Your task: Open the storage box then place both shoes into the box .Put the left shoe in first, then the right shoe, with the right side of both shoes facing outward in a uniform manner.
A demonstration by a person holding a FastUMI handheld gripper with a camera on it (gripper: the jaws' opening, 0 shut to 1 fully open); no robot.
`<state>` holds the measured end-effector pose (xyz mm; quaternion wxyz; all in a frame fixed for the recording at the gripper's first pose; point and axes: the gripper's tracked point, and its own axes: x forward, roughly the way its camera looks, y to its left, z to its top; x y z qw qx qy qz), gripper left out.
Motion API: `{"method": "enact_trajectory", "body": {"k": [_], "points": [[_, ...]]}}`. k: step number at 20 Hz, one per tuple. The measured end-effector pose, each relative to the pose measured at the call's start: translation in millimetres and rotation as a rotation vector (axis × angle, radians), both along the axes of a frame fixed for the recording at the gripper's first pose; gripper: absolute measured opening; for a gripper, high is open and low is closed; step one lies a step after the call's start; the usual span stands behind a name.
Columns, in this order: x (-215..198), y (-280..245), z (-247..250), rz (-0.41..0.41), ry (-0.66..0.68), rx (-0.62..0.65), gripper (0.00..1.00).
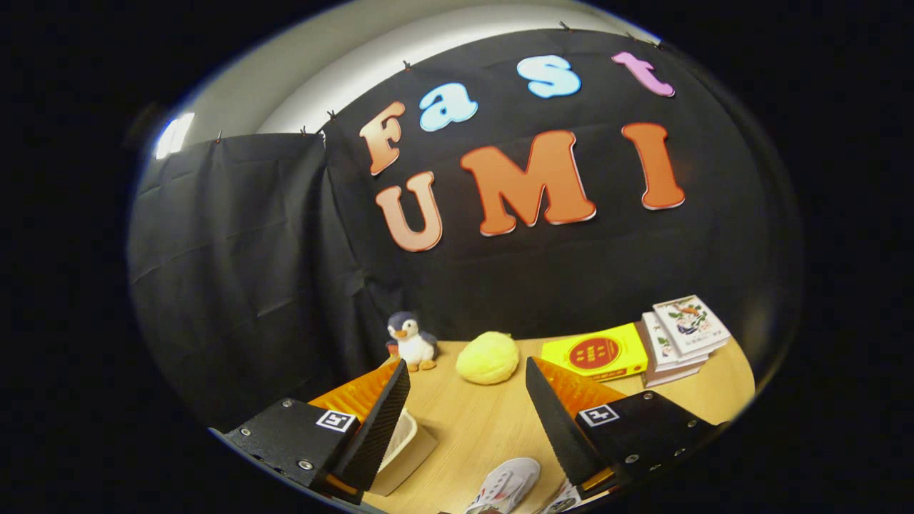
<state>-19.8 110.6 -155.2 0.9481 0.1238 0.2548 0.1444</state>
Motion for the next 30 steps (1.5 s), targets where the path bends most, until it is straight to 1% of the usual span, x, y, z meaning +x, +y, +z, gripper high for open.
{"method": "enact_trajectory", "body": {"k": [2,5,10,15,21,24,27,30], "points": [[-7.3,19.6,-23.4,0.044,0.09,0.048,0.97],[-24.6,43.9,-65.6,0.101,0.229,0.064,0.97],[-57.1,100.6,-115.4,0.224,0.469,0.215,0.97],[-79.3,133.0,-154.6,0.272,0.647,0.329,0.97],[-92.7,164.0,-178.3,0.303,0.74,0.465,0.97],[-91.4,176.0,-188.1,0.291,0.766,0.527,0.97],[-91.1,187.2,-187.0,0.263,0.797,0.6,0.97],[-89.2,189.5,-176.6,0.256,0.777,0.614,0.97]]}}
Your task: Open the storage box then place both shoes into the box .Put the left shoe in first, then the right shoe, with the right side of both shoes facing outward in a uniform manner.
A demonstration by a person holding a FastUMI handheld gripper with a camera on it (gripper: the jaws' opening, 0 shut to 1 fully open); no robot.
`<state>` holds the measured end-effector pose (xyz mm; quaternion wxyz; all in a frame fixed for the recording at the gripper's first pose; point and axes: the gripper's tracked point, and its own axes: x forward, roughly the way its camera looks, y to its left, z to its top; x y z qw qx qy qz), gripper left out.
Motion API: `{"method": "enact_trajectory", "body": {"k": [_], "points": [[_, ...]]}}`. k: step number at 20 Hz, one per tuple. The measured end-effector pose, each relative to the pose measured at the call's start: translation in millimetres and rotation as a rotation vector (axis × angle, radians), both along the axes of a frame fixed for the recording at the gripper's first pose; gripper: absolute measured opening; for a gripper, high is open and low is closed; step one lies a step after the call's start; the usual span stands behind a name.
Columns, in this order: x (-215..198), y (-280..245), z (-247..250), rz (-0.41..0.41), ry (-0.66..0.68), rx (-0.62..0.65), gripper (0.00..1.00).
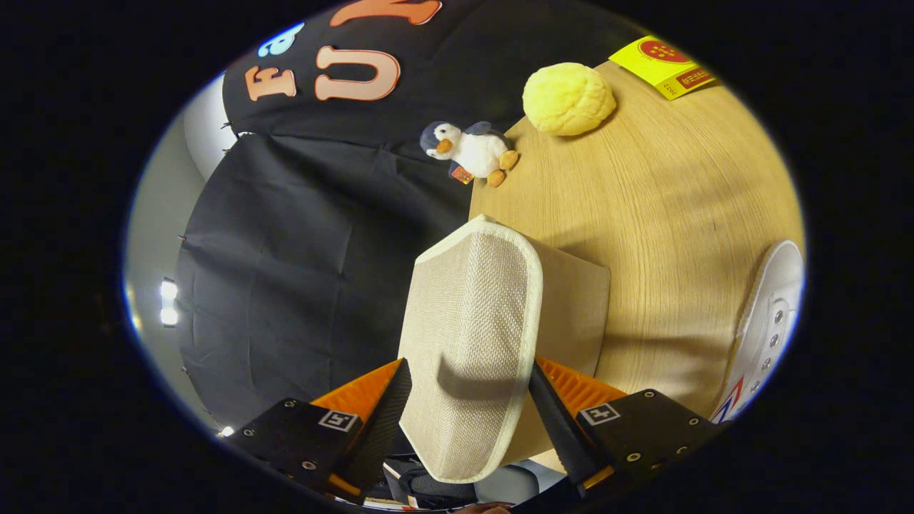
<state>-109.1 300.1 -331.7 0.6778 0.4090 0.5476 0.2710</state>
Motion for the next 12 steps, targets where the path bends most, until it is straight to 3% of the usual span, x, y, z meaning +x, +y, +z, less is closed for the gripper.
{"method": "enact_trajectory", "body": {"k": [7,11,12], "points": [[9.0,-2.4,71.3,-0.015,-0.102,0.061,0.82],[10.2,23.0,107.2,0.035,-0.177,0.069,0.69],[12.5,29.6,113.0,0.042,-0.197,0.058,0.62]]}}
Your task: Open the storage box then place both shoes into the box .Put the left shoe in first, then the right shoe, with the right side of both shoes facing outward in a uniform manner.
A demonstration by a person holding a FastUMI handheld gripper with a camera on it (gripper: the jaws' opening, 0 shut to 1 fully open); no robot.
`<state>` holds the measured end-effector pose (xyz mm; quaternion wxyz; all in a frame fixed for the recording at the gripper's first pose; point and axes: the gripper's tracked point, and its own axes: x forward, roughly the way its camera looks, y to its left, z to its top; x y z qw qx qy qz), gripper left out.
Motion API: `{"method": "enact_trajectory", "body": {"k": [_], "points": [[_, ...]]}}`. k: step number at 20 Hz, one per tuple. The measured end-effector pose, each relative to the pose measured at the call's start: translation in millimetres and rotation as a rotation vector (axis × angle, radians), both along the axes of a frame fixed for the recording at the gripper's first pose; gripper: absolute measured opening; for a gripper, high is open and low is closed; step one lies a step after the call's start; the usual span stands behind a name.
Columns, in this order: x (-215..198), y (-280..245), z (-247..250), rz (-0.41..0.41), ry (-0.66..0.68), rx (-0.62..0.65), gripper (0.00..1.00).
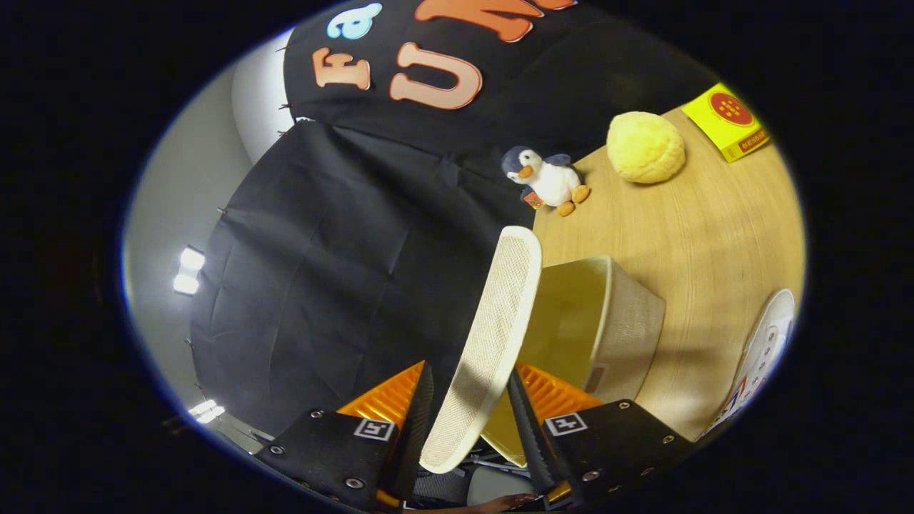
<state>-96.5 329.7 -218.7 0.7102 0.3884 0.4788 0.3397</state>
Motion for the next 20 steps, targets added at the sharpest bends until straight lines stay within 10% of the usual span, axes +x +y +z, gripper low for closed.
{"method": "enact_trajectory", "body": {"k": [8,20], "points": [[19.2,75.6,58.0,-0.001,-0.105,0.019,0.19],[31.7,236.7,39.2,0.075,-0.105,0.009,0.19]]}}
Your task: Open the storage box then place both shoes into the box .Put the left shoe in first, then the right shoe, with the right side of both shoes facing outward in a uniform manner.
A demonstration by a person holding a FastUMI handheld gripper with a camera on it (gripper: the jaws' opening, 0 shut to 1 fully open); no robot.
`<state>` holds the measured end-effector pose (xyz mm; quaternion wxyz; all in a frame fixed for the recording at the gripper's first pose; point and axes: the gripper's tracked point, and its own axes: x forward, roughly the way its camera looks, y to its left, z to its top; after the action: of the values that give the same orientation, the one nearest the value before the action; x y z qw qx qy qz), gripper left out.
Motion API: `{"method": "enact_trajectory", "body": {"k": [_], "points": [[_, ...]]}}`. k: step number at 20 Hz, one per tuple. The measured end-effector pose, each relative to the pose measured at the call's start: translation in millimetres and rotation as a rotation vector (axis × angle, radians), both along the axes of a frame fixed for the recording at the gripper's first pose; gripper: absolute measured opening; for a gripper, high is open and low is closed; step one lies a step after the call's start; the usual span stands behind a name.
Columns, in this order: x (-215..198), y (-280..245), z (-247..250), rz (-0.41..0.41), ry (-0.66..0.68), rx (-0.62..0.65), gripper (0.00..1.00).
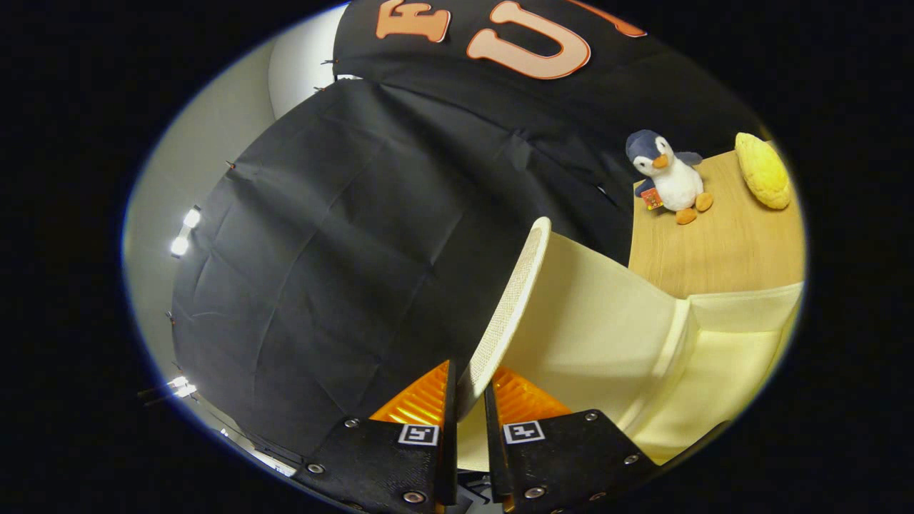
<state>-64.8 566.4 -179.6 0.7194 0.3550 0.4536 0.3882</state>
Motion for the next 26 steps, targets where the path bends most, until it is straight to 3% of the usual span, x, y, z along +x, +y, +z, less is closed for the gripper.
{"method": "enact_trajectory", "body": {"k": [5,6,10,14,20,26], "points": [[-0.7,36.7,-15.3,-0.003,0.025,-0.02,0.19],[-1.7,39.0,-15.9,-0.003,0.025,-0.015,0.23],[-4.7,17.7,-19.5,0.006,-0.025,-0.043,0.62],[-2.8,-56.6,-34.3,-0.033,-0.131,-0.171,0.77],[1.7,-211.0,-75.3,-0.168,-0.257,-0.448,0.8],[-24.4,-363.5,-133.1,-0.309,-0.237,-0.729,0.8]]}}
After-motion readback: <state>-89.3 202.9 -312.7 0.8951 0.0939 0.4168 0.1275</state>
